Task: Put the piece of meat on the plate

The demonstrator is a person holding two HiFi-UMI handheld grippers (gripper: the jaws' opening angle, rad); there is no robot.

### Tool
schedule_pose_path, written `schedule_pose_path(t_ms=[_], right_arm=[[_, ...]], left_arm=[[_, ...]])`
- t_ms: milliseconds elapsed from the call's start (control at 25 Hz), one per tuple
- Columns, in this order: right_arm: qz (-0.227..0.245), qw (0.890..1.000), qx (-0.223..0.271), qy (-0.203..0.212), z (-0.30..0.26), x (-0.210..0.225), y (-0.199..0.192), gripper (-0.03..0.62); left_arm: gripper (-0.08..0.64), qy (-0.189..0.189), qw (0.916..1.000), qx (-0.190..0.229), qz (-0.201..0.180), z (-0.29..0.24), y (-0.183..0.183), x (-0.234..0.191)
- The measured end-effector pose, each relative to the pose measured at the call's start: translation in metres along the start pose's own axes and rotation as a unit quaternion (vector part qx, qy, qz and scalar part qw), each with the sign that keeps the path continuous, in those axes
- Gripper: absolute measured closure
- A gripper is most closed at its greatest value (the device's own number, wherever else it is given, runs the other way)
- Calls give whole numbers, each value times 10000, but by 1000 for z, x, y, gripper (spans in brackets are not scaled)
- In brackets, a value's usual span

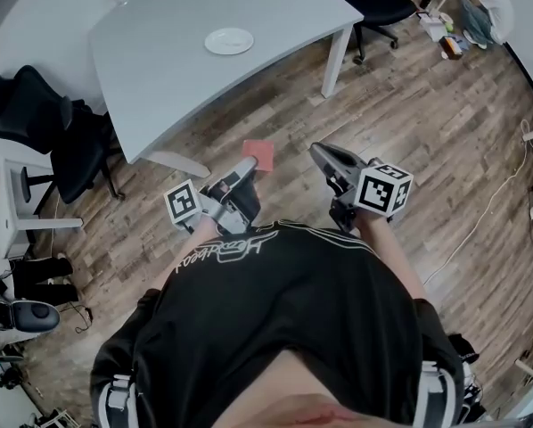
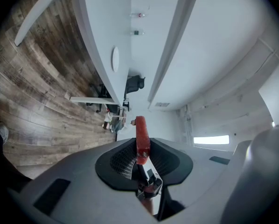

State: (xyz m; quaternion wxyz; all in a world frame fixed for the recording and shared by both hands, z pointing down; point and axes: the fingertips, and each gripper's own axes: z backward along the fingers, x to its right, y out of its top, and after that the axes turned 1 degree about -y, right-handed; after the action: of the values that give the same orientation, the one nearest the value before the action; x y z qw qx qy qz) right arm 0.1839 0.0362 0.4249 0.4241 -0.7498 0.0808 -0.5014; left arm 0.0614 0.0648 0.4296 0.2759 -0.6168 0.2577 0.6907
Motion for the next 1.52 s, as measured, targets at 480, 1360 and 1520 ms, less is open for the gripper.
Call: schedule_pose_path(t_ms=[480, 1360, 1520], right_arm=[[22, 10000, -88, 38, -10, 9, 4, 581], [83, 9993, -315, -209, -130, 58, 63, 581], [1, 9990, -361, -280, -158, 68, 76, 581]], left_arm=[[472, 48, 9997, 233, -18, 0, 10, -2], [472, -19, 9995, 217, 208, -60, 149, -14], [472, -16, 9995, 191, 264, -73, 182, -11]])
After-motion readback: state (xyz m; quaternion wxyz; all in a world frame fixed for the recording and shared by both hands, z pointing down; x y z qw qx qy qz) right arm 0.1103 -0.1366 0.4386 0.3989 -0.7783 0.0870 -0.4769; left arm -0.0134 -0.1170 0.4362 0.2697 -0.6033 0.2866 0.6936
